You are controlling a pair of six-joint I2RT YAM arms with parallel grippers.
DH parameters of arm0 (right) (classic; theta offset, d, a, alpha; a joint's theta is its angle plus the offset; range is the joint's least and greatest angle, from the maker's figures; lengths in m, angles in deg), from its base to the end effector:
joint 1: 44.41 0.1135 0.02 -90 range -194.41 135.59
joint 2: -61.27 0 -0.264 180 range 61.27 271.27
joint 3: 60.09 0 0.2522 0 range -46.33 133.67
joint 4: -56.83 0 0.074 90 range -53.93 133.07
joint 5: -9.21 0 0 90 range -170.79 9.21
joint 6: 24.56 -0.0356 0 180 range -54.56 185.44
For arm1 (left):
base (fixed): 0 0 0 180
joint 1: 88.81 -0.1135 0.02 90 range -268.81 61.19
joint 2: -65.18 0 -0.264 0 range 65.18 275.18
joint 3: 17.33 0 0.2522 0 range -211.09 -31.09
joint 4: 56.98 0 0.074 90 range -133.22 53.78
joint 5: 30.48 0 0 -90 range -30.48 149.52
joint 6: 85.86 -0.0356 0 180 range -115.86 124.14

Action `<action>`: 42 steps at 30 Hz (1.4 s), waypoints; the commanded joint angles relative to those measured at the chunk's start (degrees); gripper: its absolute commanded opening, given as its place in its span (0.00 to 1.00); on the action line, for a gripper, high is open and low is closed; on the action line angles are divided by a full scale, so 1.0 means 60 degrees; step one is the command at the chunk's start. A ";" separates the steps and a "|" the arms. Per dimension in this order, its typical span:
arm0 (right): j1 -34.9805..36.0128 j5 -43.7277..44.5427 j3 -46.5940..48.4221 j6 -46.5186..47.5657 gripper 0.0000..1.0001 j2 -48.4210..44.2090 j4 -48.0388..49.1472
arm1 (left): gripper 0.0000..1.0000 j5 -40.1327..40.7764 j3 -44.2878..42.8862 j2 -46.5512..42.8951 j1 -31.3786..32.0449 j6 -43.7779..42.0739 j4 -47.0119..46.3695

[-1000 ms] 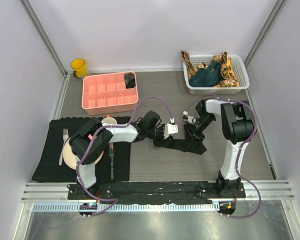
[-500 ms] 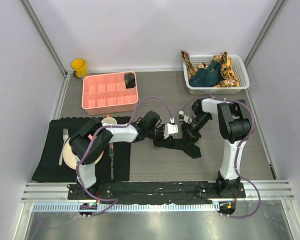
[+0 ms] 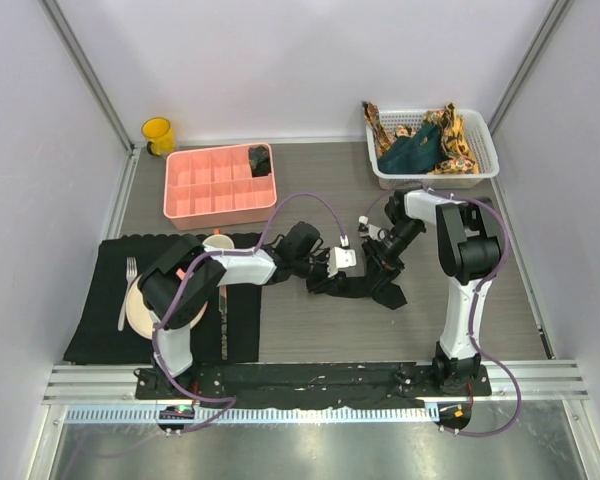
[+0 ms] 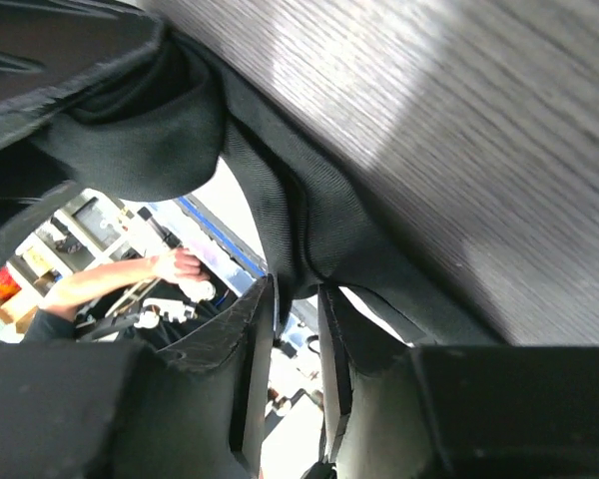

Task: Roll the ties
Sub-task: Roll the tie at the center of the board.

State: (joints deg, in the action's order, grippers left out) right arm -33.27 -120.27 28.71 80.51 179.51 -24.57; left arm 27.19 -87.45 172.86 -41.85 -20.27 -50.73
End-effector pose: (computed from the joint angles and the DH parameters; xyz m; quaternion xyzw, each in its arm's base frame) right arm 0.3179 0.0857 0.1273 0.1504 -0.9155 -0.3378 0.1587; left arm 0.2422 -0.2872 0.1392 0.6041 0.6539 -0.3248 0.3194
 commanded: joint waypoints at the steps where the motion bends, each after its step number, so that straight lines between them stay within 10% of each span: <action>1: 0.0019 0.0150 0.0105 0.0330 0.29 0.0128 -0.0461 | 0.13 0.0453 0.0355 0.0145 -0.0004 -0.0108 0.0900; 28: 0.0356 0.1014 -0.0013 -0.0167 0.35 0.0363 0.0020 | 0.14 0.0482 0.0472 0.0071 -0.0034 -0.0049 0.0768; 35: 0.0268 0.0737 0.0090 -0.0476 0.01 0.0056 0.0374 | 0.14 0.0453 0.0604 0.0027 -0.0048 -0.0166 0.0724; 42: -0.0142 0.0341 0.0763 -0.0388 0.01 -0.0326 0.0168 | 0.13 0.0409 0.0648 0.0042 -0.0107 -0.0166 0.0666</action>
State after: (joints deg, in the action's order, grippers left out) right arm -32.75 -116.34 29.57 78.56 181.61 -23.28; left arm 27.34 -85.98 172.29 -42.05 -20.33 -52.61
